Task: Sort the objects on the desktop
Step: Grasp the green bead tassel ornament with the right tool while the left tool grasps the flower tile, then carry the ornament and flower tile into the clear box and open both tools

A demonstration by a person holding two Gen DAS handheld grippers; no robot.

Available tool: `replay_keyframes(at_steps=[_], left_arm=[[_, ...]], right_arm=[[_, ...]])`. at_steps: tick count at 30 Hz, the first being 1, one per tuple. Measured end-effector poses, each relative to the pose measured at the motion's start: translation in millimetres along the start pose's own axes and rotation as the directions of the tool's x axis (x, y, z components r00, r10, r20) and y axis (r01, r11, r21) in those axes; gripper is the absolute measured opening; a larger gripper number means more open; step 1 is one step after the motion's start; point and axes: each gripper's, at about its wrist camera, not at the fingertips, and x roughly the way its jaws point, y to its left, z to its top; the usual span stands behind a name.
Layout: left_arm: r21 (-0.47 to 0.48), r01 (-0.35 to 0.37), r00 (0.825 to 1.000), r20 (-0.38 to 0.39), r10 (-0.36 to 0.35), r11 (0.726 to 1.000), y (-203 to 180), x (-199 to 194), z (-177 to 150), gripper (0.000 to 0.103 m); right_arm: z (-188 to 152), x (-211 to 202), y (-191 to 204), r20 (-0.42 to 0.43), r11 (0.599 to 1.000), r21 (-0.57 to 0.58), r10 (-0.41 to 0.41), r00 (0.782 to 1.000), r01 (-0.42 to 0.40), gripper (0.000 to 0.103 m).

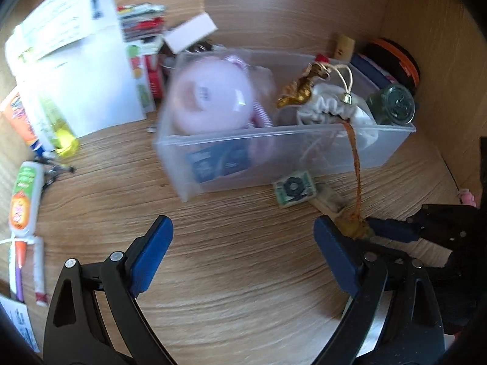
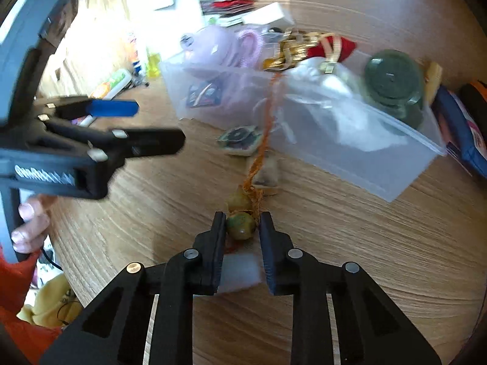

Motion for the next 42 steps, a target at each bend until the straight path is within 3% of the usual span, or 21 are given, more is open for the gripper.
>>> replay_keyframes(at_steps=[6, 9, 20, 25, 32, 42], left_arm=[[-0.049, 0.081, 0.994, -0.072, -0.085, 0.995, -8.7, 29.2, 16.2, 0.094], [-0.079, 0.095, 0.991, -0.088, -0.102, 0.992, -9.7, 37.0, 20.2, 0.086], [-0.083, 0.074, 0.993, -0.086, -0.081, 0.994, -13.4, 43.0, 26.9, 0.063], [-0.098, 0.097, 0.991, -0.078, -0.105, 0.99, -2.2, 39.3, 32.0, 0.034], [-0.047, 0.061, 0.996, -0.057, -0.064, 0.997, 4.4, 30.4, 29.8, 0.034], [-0.018, -0.036, 0.996, 0.076, 0.037, 0.999, 27.3, -16.0, 23.1, 0.034]], right_arm=[[-1.2, -19.7, -29.2, 0.044, 0.997, 0.047, -0.056, 0.997, 0.054, 0.02], [-0.9, -24.9, -40.7, 0.052, 0.996, 0.061, -0.062, 0.997, 0.059, 0.02], [-0.2, -31.8, -59.8, 0.068, 0.996, 0.066, -0.058, 0.996, 0.054, 0.02], [-0.8, -34.8, -54.9, 0.076, 0.997, 0.07, -0.047, 0.996, 0.042, 0.02], [4.0, -38.5, -45.0, 0.097, 0.997, 0.064, -0.044, 0.994, 0.038, 0.02], [18.0, -51.7, -24.4, 0.148, 0.999, 0.029, -0.043, 0.988, 0.039, 0.02]])
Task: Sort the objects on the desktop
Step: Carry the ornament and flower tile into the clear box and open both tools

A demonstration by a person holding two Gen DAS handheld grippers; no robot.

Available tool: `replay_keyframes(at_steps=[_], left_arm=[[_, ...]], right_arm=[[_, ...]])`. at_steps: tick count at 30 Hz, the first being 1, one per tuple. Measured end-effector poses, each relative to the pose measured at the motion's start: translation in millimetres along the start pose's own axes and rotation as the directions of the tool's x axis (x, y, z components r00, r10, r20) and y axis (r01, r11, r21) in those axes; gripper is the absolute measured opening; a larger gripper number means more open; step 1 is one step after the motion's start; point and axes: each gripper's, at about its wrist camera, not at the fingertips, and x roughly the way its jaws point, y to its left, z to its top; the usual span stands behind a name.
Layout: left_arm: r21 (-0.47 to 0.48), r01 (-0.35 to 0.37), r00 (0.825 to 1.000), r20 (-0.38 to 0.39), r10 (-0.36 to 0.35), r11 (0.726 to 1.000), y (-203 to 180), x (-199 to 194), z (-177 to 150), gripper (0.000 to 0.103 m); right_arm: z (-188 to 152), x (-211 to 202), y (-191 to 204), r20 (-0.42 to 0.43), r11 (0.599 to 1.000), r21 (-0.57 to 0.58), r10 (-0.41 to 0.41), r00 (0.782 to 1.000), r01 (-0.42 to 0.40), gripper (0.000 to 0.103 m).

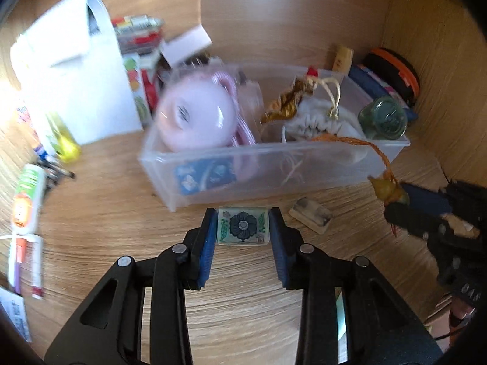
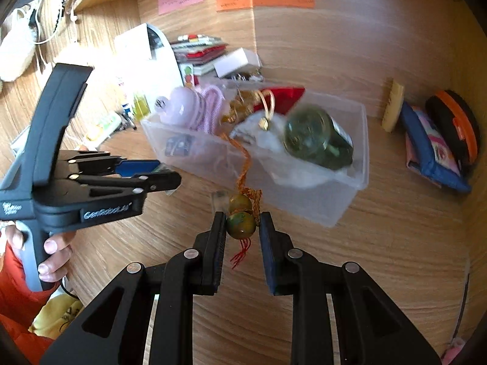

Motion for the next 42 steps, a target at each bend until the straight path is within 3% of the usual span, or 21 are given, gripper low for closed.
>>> replay_keyframes(at_steps=[6, 11, 23, 29, 38, 42], left_arm=[[0.016, -0.004, 0.995, 0.104, 0.003, 1.0, -15.4, -9.8, 28.0, 0.034], [0.009, 0.006, 0.989, 0.148, -0.008, 1.0, -18.7, -25.6, 27.9, 0.034], [0.013, 0.051, 0.992, 0.112, -0.052, 0.999, -34.6, -5.5, 36.1, 0.034], [0.055, 0.035, 0.992, 0.121, -0.041, 0.998, -46.2, 1.8, 42.7, 0.034], [0.004, 0.113, 0.991, 0.07, -0.113, 0.994, -37.9, 7.4, 41.0, 0.033], [-0.005, 0.114, 0.988, 0.106, -0.113, 0.993, -36.6, -9.2, 37.1, 0.044]], right_arm=[[23.2, -20.3, 2.3, 0.095, 1.0, -0.004, 0.01, 0.995, -0.009, 0.02], [44.5, -17.3, -1.3, 0.123, 1.0, 0.018, 0.023, 0.992, -0.026, 0.02], [61.9, 30.3, -13.8, 0.056, 0.995, 0.061, 0.072, 0.996, -0.076, 0.02], [67.7, 42.1, -14.0, 0.047, 0.996, 0.053, 0.074, 0.996, -0.076, 0.02], [66.9, 47.7, -17.3, 0.025, 0.996, 0.061, 0.061, 0.998, -0.063, 0.021], [66.3, 43.0, -15.0, 0.021, 0.997, 0.054, 0.057, 0.998, -0.058, 0.025]])
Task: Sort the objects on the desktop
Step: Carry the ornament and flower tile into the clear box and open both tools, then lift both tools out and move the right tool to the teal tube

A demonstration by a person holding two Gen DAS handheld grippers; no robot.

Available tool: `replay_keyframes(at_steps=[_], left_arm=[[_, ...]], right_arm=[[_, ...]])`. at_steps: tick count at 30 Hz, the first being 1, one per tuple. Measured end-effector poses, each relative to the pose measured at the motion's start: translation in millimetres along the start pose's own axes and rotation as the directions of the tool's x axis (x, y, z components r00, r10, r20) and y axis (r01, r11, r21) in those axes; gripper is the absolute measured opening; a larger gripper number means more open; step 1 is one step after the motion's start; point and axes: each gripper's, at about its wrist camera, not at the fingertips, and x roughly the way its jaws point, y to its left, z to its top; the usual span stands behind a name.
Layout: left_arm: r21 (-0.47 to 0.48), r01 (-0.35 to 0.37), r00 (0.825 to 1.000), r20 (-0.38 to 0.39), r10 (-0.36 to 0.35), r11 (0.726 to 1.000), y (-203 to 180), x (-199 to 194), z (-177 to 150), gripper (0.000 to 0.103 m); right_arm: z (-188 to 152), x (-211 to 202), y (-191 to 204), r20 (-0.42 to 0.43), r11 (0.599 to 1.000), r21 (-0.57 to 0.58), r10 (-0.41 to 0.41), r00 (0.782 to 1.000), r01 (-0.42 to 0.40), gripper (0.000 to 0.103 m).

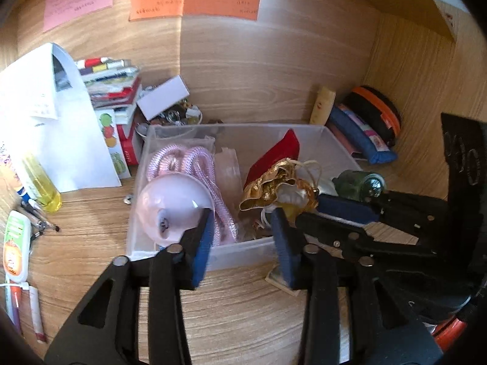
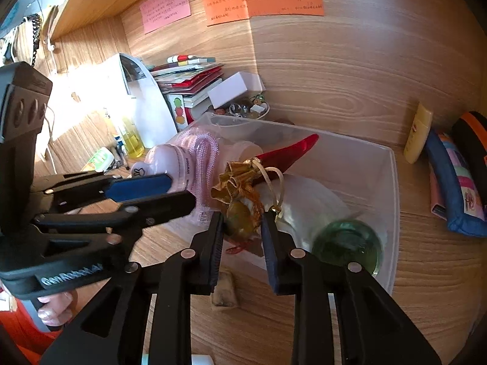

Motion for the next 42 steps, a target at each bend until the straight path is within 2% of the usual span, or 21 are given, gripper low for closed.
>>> replay_keyframes(at_steps=[8, 15, 18, 22, 27, 32, 39, 42], left_arm=[[0.007, -0.023, 0.998, 0.054, 0.023, 1.0, -5.7, -28.7, -9.1, 0.055], [0.008, -0.041, 0.999, 0.03, 0.04, 0.999, -3.1, -39.0, -28.4, 0.059], [0.016, -0.059, 0.998, 0.004, 0.059, 0.998, -2.1, -40.8, -39.6, 0.06], [0.021, -0.082, 0.996, -0.02, 0.082, 0.996, 0.1, -42.5, -54.6, 0.072], [0.028, -0.101, 0.993, -0.051, 0.102, 0.995, 3.5, -42.5, -70.7, 0.073], [-0.001, -0.07, 0.992, -0.102, 0.07, 0.998, 5.3, -31.6, -78.0, 0.073], [-0.003, -0.017, 0.983, -0.185, 0.016, 1.0, 0.0, -4.0, -75.1, 0.073], [0.032, -0.026, 0.977, -0.209, 0.032, 0.999, -9.9, 9.7, -72.4, 0.073]], right_arm=[[-12.5, -22.5, 7.7, 0.004, 1.0, 0.014, -0.019, 1.0, 0.019, 0.04], [-39.4, -37.7, 25.8, -0.033, 0.999, -0.024, -0.039, 0.999, 0.038, 0.052], [-59.2, -39.8, 35.7, -0.071, 0.999, -0.053, 0.003, 0.997, -0.007, 0.058], [-81.1, -38.4, 47.7, -0.116, 0.993, -0.09, 0.069, 0.991, -0.08, 0.068], [-103.2, -26.5, 56.0, -0.186, 0.986, -0.115, 0.099, 0.977, -0.122, 0.07], [-111.6, -16.6, 61.3, -0.222, 0.983, -0.139, 0.086, 0.971, -0.119, 0.071], [-110.5, -17.8, 58.3, -0.192, 0.989, -0.122, 0.064, 0.979, -0.088, 0.07], [-110.9, -22.0, 49.0, -0.185, 0.991, -0.096, 0.073, 0.98, -0.092, 0.07]])
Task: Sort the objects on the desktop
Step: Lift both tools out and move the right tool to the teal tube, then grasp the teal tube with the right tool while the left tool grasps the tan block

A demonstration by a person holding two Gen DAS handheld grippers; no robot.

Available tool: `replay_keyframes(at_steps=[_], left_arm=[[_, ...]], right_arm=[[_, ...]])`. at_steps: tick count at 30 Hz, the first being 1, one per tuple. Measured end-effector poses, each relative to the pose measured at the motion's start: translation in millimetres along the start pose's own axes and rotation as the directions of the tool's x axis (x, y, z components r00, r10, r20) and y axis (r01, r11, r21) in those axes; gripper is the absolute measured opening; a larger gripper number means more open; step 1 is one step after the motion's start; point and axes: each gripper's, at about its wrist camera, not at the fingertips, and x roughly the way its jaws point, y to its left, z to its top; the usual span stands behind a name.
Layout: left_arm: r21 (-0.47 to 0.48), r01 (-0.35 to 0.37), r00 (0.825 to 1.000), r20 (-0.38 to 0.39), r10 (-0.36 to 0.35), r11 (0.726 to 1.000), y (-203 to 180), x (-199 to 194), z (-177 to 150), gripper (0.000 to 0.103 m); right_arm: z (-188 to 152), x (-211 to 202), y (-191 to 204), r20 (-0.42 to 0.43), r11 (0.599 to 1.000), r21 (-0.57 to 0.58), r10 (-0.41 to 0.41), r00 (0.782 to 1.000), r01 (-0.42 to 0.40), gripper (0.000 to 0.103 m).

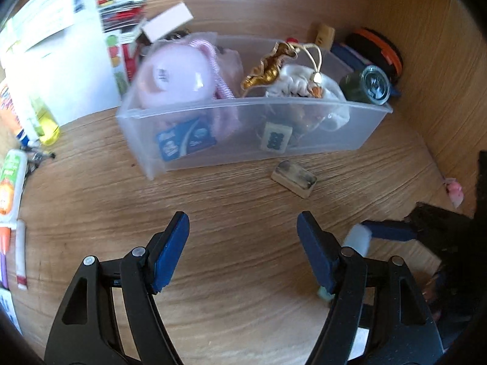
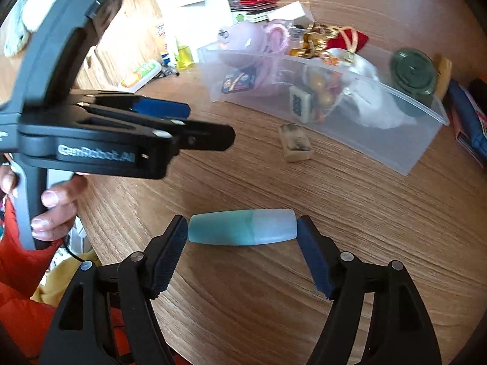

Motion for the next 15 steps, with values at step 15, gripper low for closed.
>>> replay_keyframes(at_steps=[15], left_arm=[[0.133, -0.011, 0.999, -0.041, 0.016, 0.991, -50.5, 44.5, 25.5, 0.056]], right_arm=[[-0.3, -42.7, -76.0, 0.083, 0.98, 0.178, -0.109, 0.991, 0.093, 0.07]])
